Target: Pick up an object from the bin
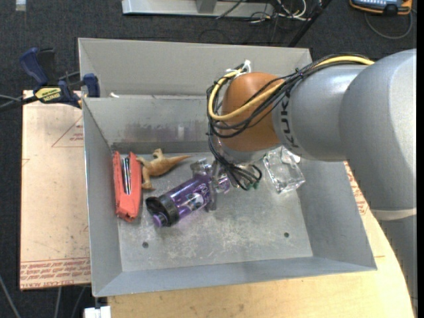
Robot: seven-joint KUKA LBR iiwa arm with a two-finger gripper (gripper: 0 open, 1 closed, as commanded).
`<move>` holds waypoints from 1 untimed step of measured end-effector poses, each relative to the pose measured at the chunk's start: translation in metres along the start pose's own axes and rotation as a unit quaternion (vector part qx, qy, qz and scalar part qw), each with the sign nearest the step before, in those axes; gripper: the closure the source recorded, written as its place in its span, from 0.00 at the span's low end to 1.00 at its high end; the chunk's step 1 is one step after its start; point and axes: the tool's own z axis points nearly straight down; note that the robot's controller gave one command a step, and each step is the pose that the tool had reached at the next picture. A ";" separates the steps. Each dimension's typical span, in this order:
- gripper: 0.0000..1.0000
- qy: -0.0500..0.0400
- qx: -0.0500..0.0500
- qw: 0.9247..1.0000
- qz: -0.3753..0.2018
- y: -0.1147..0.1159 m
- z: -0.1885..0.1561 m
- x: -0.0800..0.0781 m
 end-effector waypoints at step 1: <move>1.00 -0.003 0.000 1.000 0.005 0.002 -0.133 0.007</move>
Offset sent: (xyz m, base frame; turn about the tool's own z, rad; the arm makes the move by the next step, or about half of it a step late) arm 0.0000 0.0000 0.0000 0.0000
